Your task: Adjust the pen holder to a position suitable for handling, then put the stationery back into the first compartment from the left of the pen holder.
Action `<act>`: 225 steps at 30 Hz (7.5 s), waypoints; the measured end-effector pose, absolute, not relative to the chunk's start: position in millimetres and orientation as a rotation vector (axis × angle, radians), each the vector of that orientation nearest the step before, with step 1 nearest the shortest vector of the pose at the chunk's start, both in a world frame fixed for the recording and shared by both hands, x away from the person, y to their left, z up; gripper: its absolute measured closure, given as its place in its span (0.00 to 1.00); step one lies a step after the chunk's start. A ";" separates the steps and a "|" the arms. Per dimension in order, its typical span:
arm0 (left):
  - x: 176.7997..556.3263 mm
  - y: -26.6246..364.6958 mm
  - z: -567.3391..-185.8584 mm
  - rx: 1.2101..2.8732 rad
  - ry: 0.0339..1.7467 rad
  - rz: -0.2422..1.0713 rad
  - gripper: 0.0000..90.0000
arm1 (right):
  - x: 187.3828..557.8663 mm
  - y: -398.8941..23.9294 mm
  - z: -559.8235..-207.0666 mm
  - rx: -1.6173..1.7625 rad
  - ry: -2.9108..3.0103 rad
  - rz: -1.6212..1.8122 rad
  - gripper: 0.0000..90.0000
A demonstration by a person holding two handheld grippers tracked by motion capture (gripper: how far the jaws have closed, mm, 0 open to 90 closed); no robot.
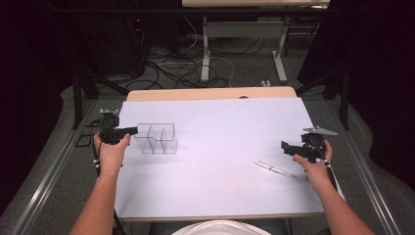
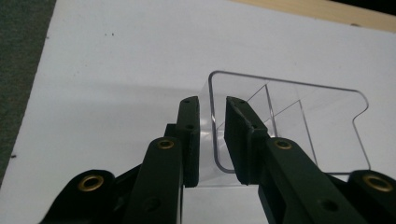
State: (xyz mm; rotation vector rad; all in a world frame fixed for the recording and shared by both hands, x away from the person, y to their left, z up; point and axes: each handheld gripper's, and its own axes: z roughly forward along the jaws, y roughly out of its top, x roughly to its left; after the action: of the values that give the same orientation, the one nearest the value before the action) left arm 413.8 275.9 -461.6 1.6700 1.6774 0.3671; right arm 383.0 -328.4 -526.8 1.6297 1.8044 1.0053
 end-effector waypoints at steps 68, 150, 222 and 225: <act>419.8 128.6 -484.6 1.878 1.329 0.210 1.00 | 384.8 -324.2 -529.2 1.624 1.831 0.999 0.00; 379.7 197.8 -496.5 1.822 1.170 0.438 0.03 | 376.2 -285.6 -497.2 1.000 2.458 0.712 0.20; 381.5 194.7 -506.6 1.829 1.184 0.445 0.01 | 364.8 -275.7 -521.7 0.636 2.889 0.145 0.88; 381.3 194.7 -506.5 1.830 1.186 0.446 0.01 | 363.5 -275.8 -519.4 0.600 2.863 0.159 0.88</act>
State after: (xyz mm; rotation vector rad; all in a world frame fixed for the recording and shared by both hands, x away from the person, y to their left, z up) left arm 381.3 194.7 -506.5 1.8296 1.1857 0.4457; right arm 363.5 -275.8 -519.4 0.5996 2.8634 0.1591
